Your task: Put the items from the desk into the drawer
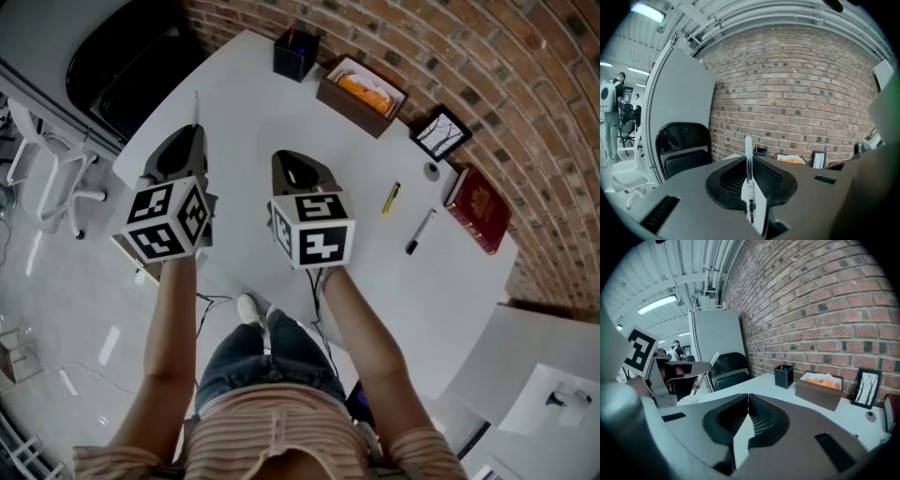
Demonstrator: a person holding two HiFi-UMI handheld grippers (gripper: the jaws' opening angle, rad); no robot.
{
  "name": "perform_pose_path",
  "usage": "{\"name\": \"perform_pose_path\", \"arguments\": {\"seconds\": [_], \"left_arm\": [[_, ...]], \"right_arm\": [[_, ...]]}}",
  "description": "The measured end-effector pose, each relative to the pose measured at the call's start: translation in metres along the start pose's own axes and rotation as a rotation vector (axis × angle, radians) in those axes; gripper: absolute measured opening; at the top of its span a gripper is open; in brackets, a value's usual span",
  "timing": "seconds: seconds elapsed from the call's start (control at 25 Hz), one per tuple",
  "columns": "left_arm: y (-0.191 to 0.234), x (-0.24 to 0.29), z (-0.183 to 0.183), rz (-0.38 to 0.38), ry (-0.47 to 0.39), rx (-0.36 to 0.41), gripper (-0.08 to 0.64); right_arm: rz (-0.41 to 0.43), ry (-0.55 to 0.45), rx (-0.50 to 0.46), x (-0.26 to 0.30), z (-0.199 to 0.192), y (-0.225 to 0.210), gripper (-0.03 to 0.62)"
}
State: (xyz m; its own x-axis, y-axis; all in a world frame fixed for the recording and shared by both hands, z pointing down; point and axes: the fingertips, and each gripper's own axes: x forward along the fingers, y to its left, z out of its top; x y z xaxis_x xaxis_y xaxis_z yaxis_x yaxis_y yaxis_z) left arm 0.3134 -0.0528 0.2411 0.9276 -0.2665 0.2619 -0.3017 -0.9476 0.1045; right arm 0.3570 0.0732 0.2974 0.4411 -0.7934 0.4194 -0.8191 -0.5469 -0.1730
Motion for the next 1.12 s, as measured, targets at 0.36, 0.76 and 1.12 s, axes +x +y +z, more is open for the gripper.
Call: {"name": "perform_pose_path", "arguments": {"seconds": [0.36, 0.76, 1.12], "left_arm": [[0.066, -0.038, -0.025, 0.116, -0.022, -0.056, 0.046], [0.131, -0.094, -0.047, 0.264, -0.011, -0.129, 0.046], [0.185, -0.142, -0.069, 0.36, -0.004, -0.172, 0.046]], "right_arm": [[0.085, 0.011, -0.062, 0.032, -0.009, 0.054, 0.017], [0.2, 0.048, -0.118, 0.049, -0.018, 0.128, 0.017], [0.281, 0.077, -0.17, 0.061, -0.031, 0.193, 0.017]]}}
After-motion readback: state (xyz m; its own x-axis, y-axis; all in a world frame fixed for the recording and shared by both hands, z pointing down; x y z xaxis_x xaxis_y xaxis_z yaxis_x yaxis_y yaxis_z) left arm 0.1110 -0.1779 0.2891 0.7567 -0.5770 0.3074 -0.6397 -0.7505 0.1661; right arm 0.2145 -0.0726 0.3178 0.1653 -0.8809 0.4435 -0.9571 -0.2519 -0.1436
